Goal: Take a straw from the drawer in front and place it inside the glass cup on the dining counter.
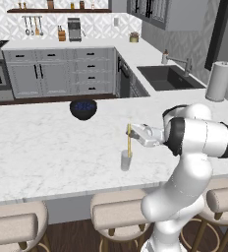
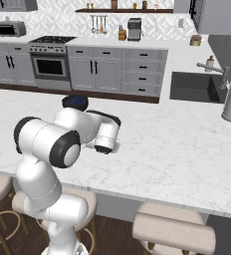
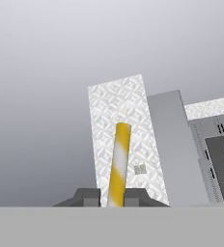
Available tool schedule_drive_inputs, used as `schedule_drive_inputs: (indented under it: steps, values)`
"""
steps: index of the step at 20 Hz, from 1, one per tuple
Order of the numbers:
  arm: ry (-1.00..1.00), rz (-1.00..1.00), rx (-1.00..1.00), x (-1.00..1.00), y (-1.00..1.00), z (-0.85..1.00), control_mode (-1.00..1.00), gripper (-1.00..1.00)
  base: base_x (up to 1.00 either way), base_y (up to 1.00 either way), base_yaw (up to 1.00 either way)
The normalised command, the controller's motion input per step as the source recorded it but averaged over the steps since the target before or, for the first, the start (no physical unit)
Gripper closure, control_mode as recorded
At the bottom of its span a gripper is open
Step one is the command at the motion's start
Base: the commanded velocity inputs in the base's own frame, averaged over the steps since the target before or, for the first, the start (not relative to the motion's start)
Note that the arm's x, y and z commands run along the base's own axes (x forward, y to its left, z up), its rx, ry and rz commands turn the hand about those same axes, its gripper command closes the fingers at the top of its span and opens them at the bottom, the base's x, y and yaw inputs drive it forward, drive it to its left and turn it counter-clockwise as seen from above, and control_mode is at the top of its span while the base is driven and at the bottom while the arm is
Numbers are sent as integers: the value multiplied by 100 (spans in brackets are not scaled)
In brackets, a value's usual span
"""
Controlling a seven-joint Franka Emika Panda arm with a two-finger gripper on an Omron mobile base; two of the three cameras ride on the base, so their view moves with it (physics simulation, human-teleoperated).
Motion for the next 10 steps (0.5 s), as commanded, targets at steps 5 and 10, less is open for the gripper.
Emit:
schedule_drive_inputs:
  steps: [5,10]
  values:
    - [0,0,-1,12,0,-7,-100,100,0,0,0]
    - [0,0,0,8,0,0,-100,100,0,0,0]
